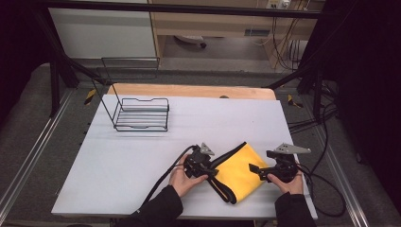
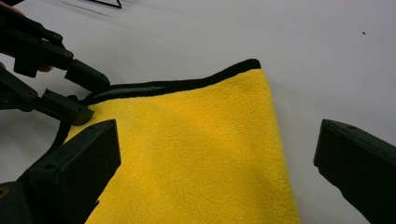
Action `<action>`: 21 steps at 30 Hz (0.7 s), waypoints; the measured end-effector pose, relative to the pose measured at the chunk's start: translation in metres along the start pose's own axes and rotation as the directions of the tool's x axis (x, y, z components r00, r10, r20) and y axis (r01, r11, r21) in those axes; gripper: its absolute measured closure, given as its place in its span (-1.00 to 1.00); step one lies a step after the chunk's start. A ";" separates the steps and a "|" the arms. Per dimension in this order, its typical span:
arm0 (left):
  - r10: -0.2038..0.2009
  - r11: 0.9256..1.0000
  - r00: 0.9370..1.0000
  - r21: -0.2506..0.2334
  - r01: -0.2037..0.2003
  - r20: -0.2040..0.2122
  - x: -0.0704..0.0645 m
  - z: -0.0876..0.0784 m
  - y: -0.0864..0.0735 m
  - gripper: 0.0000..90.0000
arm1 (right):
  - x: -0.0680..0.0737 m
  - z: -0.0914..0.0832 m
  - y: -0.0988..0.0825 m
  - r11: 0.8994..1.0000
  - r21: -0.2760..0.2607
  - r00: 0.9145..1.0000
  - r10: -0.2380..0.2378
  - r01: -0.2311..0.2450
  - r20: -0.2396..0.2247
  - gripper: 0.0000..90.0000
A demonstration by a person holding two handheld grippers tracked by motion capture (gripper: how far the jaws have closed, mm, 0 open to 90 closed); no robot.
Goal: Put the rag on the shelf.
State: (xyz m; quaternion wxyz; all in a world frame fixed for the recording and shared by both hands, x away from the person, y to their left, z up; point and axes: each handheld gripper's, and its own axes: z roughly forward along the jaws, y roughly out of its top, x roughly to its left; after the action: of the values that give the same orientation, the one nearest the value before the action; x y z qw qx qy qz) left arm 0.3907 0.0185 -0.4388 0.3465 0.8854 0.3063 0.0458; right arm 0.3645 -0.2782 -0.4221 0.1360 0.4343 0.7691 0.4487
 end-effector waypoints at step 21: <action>-0.017 0.999 1.000 0.043 0.016 0.022 -0.002 0.006 0.004 0.26 | 0.001 0.000 0.001 1.000 -0.001 1.000 0.004 -0.004 -0.008 -0.97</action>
State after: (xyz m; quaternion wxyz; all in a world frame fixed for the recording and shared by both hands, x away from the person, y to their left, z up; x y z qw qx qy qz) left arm 0.3923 0.0116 -0.4406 0.3313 0.8905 0.3108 0.0265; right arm 0.3650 -0.2774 -0.4212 0.1323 0.4341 0.7685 0.4510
